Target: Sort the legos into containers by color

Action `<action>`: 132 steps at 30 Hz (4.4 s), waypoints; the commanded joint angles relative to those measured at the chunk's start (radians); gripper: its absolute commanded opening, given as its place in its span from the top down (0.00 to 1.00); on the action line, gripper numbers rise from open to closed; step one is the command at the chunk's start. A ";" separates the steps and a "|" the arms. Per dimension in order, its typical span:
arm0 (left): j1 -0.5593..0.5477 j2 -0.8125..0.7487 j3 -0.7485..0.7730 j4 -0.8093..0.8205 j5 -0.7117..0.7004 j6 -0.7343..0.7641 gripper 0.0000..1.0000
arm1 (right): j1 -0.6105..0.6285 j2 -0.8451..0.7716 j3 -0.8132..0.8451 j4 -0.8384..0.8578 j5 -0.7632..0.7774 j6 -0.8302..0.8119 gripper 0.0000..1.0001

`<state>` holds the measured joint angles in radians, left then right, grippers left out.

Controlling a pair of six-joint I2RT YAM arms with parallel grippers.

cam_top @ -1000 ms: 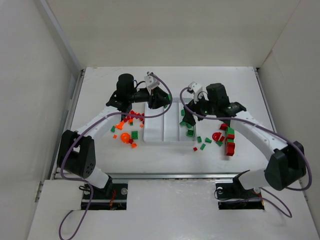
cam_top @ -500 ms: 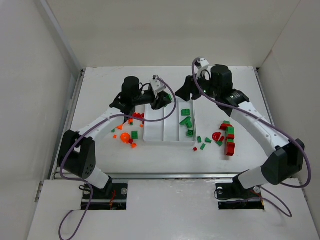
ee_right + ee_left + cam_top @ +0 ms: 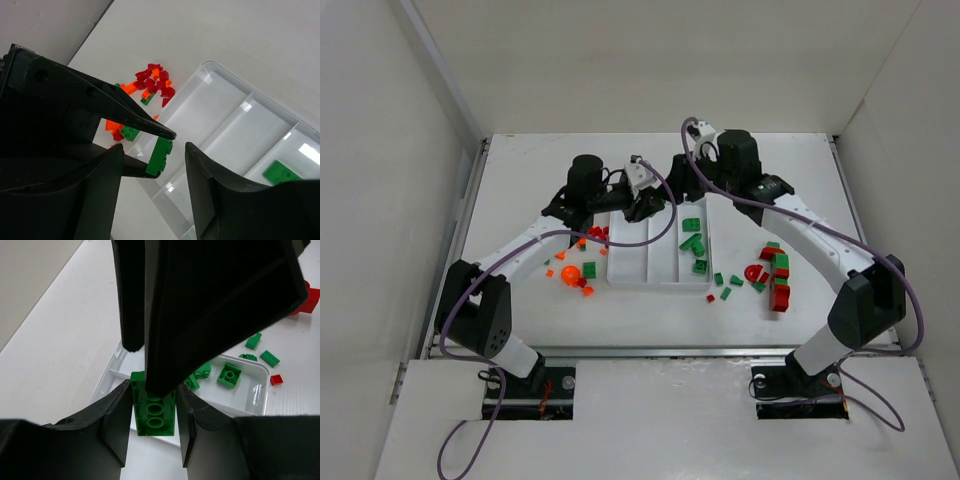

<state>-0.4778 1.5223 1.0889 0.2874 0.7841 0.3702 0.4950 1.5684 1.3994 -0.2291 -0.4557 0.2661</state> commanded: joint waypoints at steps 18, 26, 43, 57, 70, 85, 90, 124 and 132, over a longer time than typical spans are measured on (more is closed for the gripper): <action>-0.012 -0.044 0.031 0.018 -0.023 0.026 1.00 | 0.037 0.096 0.066 -0.032 -0.070 -0.013 0.67; -0.012 -0.034 0.031 0.009 -0.023 0.055 0.93 | 0.037 0.105 0.066 -0.022 -0.144 -0.057 0.92; -0.021 -0.097 -0.125 0.033 -0.264 -0.074 0.01 | -0.045 0.067 -0.068 -0.005 0.340 -0.076 1.00; -0.021 -0.151 -0.222 0.024 -0.460 -0.077 0.01 | -0.001 0.284 0.032 -0.006 0.771 -0.238 1.00; -0.021 -0.151 -0.222 0.024 -0.451 -0.077 0.01 | 0.129 0.378 0.070 -0.058 1.104 -0.283 0.94; -0.021 -0.151 -0.222 0.042 -0.451 -0.059 0.01 | 0.139 0.341 0.089 -0.096 0.947 -0.238 0.47; -0.021 -0.151 -0.222 0.042 -0.451 -0.050 0.01 | 0.096 0.286 0.055 -0.087 0.870 -0.163 0.47; -0.021 -0.206 -0.353 0.165 -0.859 -0.275 0.01 | -0.533 -0.124 -0.404 -0.248 0.452 0.108 0.26; -0.021 -0.225 -0.382 0.196 -0.850 -0.255 0.01 | -0.533 0.079 -0.291 -0.277 0.496 0.076 0.24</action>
<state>-0.4961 1.3369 0.7181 0.4309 -0.0551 0.1070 -0.0441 1.5913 1.0321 -0.4953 0.0162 0.3565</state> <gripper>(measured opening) 0.993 0.754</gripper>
